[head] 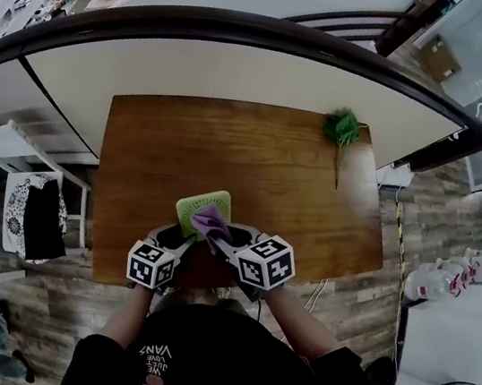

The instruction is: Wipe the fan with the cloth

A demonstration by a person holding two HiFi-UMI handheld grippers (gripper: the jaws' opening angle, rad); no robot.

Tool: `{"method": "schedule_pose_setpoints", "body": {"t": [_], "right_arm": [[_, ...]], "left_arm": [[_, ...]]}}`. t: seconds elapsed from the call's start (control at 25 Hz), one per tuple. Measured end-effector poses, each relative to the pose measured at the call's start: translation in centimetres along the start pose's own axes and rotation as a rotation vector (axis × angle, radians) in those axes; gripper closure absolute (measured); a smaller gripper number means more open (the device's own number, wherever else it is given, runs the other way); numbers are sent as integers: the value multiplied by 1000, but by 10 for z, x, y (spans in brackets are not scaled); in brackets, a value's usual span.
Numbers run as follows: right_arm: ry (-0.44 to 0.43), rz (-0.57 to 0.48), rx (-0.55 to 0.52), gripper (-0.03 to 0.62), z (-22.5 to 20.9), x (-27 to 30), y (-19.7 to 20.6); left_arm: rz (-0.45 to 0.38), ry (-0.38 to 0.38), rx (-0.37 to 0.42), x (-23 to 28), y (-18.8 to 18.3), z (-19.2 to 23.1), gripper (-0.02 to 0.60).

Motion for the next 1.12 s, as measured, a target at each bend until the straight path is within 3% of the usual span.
{"method": "schedule_pose_setpoints", "body": {"t": [0.4,0.52,0.88,1.12], "right_arm": [[-84,88,-63,493,11,38,-8],[-89,105,-76,494,10,47,-11],[-27,98,-25,493,-16,40,-8],[63,58,53,494,-47,13,0]], "left_arm": [[-10,1,10,5,2,11,408],[-13,14,22,8,1,9,446],[1,34,19,7,1,11,457],[7,38,23,7,1,11,462]]}}
Point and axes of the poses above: the fingertips, and each gripper's own axes: x forward along the fingers, z to its left, y out of its underside, the point moved 7 cm from there along -x, backward along the fingers, and after that the axes turned 2 degrees about y, right-handed, at the moved point
